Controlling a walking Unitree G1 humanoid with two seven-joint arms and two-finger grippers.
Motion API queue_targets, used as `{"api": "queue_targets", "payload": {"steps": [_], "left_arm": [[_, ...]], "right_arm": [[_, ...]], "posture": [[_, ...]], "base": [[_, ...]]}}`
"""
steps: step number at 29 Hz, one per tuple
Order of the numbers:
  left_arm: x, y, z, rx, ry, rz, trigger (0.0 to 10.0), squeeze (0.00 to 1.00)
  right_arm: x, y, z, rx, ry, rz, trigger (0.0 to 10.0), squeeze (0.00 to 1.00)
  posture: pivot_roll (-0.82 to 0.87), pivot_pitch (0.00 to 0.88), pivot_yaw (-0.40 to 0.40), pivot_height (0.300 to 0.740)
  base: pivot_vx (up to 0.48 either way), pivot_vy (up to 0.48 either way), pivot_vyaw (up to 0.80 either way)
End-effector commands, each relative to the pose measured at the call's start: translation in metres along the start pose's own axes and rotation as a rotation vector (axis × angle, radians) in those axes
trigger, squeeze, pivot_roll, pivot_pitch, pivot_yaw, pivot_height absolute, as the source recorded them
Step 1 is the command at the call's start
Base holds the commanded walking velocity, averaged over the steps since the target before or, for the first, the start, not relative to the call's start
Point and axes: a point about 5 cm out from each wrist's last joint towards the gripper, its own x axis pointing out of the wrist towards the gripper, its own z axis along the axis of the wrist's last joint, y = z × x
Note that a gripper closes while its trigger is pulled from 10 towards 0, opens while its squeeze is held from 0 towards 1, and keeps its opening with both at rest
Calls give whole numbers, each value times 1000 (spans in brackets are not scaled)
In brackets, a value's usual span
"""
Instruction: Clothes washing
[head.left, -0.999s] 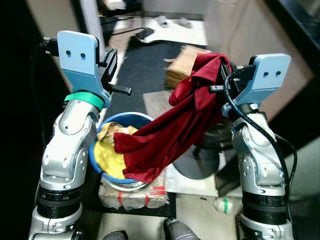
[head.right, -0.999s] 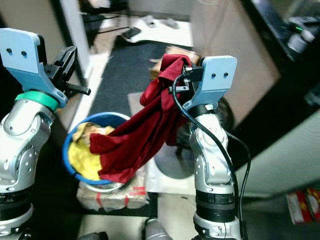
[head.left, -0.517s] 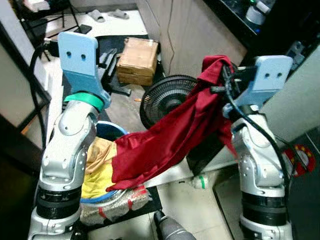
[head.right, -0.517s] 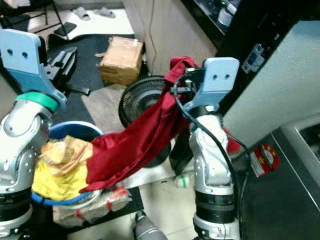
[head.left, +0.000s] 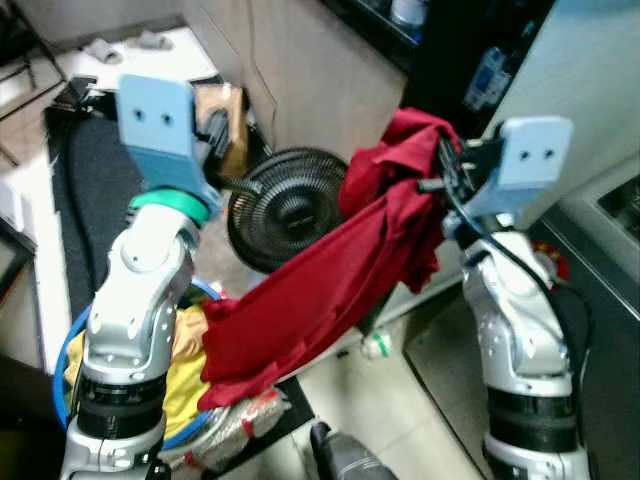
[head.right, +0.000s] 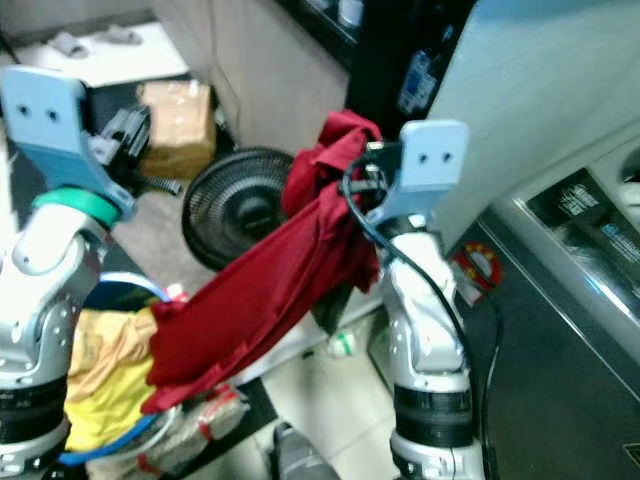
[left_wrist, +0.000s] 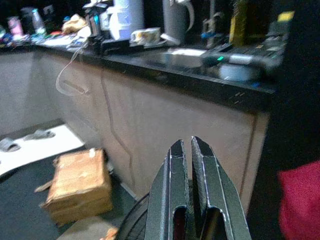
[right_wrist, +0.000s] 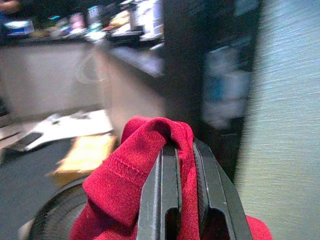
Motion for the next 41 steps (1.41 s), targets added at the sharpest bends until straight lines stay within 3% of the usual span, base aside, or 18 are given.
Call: {"api": "queue_targets", "payload": {"steps": [1,26,41], "left_arm": [[-2,1,-2,8,12,1,10000,0],[0,2,-2,4,15,1,10000,0],[0,2,-2,-10,16,2,10000,0]], "right_arm": [[-1,0,2,0,-11,-4,10000,0],[0,0,3,-1,-21,-5,10000,0],[10,-3,26,45,-124,-44,10000,0]], "posture": [[-7,84,44,740],[-5,72,46,740],[-1,65,50,740]], "base": [[0,0,-800],[0,0,-800],[0,0,-800]]}}
